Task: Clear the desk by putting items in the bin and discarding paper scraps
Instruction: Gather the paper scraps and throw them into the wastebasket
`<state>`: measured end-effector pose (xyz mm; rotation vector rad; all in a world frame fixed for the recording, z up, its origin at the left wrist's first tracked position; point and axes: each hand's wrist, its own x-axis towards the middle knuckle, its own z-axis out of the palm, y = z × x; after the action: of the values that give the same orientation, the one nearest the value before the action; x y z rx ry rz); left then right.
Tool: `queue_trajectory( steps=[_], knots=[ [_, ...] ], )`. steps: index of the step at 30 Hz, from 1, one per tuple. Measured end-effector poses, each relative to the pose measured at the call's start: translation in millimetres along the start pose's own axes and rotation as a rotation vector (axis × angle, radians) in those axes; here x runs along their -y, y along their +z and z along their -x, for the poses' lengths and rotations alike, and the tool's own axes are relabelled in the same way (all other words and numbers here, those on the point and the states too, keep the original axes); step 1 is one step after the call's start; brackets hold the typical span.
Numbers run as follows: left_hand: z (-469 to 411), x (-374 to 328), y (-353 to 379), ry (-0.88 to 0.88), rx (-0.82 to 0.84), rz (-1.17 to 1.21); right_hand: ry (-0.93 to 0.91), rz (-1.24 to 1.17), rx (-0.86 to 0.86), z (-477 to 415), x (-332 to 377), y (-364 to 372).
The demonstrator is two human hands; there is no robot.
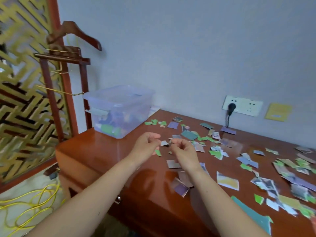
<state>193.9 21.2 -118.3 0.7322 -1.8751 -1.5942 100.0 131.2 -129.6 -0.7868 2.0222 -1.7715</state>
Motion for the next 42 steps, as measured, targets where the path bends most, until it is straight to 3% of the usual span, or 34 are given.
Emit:
queue_trajectory(
  steps=[9, 15, 21, 29, 33, 37, 42],
  knots=[
    [-56, 15, 67, 0.144, 0.199, -0.311, 0.038, 0.274, -0.114, -41, -23, -61],
    [-92, 30, 75, 0.338, 0.194, -0.664, 0.088, 0.568, -0.139, -78, -36, -62],
    [-120, 48, 74, 0.352, 0.182, -0.777, 0.169, 0.731, -0.103, -95, -43, -54],
    [-129, 54, 80, 0.281, 0.233, -1.01, 0.104, 0.734, -0.145, -94, -45, -48],
    [-127, 53, 77, 0.313, 0.256, -1.014, 0.104, 0.766, -0.129, -94, -47, -48],
    [-126, 51, 76, 0.321, 0.259, -0.974, 0.129, 0.858, 0.01, -95, -44, -48],
    [-125, 50, 73, 0.311, 0.192, -0.781, 0.16, 0.83, 0.034, -101, -44, -51]
  ],
)
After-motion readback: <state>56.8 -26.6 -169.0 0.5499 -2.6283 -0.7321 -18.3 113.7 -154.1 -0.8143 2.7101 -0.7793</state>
